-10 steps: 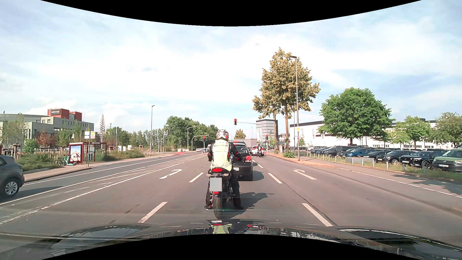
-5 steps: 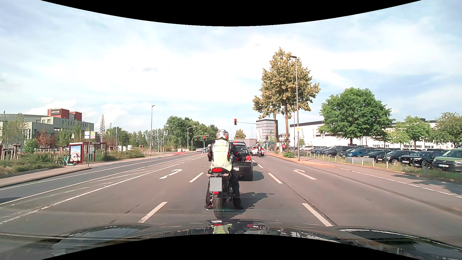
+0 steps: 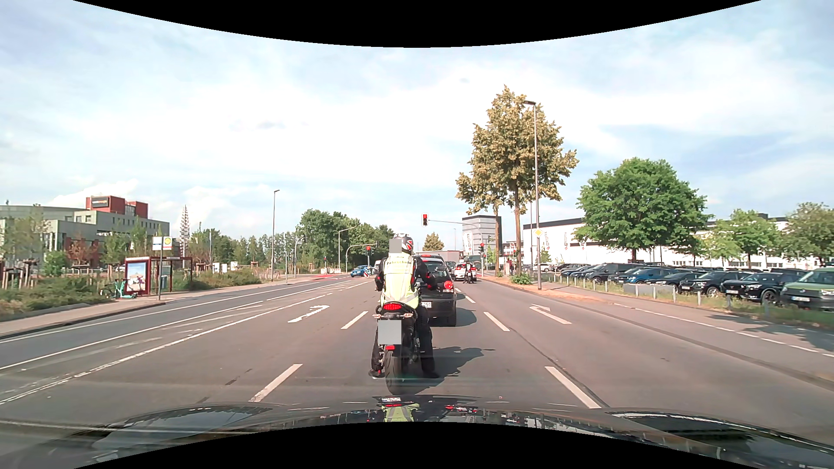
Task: Follow the waypoints while adhering to traffic rules and regulations
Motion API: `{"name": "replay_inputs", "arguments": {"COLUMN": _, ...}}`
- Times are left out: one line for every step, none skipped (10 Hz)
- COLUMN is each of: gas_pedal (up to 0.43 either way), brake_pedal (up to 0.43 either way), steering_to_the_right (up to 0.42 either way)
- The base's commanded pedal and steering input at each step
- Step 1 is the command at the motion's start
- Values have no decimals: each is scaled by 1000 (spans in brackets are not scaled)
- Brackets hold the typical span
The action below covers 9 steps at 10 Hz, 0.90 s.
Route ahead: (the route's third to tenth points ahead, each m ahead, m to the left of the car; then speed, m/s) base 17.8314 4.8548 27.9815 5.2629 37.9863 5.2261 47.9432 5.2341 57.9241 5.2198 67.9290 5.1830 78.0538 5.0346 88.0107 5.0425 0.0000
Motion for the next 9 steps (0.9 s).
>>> {"name": "replay_inputs", "arguments": {"gas_pedal": 0, "brake_pedal": 0, "steering_to_the_right": -6}}
{"name": "replay_inputs", "arguments": {"gas_pedal": 0, "brake_pedal": 0, "steering_to_the_right": -6}}
{"name": "replay_inputs", "arguments": {"gas_pedal": 0, "brake_pedal": 0, "steering_to_the_right": -6}}
{"name": "replay_inputs", "arguments": {"gas_pedal": 0, "brake_pedal": 0, "steering_to_the_right": -6}}
{"name": "replay_inputs", "arguments": {"gas_pedal": 0, "brake_pedal": 0, "steering_to_the_right": -6}}
{"name": "replay_inputs", "arguments": {"gas_pedal": 0, "brake_pedal": 0, "steering_to_the_right": -6}}
{"name": "replay_inputs", "arguments": {"gas_pedal": 0, "brake_pedal": 0, "steering_to_the_right": -6}}
{"name": "replay_inputs", "arguments": {"gas_pedal": 0, "brake_pedal": 0, "steering_to_the_right": -6}}
{"name": "replay_inputs", "arguments": {"gas_pedal": 0, "brake_pedal": 0, "steering_to_the_right": -6}}
